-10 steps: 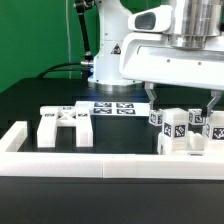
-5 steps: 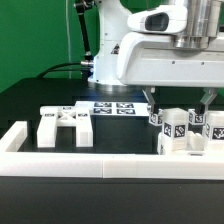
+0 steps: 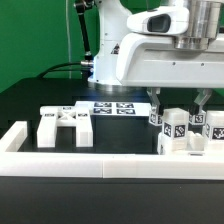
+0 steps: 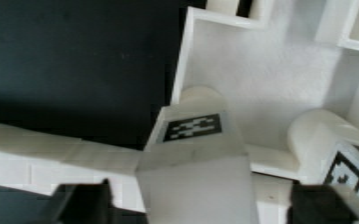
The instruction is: Assemble chair
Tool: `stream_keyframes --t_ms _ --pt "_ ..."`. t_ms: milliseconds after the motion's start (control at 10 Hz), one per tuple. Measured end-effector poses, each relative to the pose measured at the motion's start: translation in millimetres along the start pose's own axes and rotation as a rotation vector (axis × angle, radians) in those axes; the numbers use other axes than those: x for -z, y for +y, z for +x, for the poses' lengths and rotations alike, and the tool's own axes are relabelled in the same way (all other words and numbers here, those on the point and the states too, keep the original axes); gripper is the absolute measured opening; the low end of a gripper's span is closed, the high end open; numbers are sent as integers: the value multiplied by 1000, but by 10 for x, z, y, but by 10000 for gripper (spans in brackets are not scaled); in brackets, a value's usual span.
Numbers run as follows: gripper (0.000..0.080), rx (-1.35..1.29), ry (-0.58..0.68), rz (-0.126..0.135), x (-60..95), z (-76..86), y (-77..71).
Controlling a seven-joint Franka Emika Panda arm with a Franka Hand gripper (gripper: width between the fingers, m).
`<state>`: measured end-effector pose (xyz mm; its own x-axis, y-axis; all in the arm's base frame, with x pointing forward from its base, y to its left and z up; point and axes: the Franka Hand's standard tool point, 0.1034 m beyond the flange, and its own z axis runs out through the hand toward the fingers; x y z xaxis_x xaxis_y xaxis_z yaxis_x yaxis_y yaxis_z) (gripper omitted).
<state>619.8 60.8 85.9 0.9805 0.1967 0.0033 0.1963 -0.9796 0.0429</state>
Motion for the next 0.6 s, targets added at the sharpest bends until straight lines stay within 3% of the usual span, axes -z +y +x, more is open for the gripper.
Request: stream_keyframes --t_ms 100,200,600 --pt "428 -25 0 1 0 0 -2" --pt "283 -90 0 1 0 1 -2" --pt "284 -434 -4 5 2 -2 -11"
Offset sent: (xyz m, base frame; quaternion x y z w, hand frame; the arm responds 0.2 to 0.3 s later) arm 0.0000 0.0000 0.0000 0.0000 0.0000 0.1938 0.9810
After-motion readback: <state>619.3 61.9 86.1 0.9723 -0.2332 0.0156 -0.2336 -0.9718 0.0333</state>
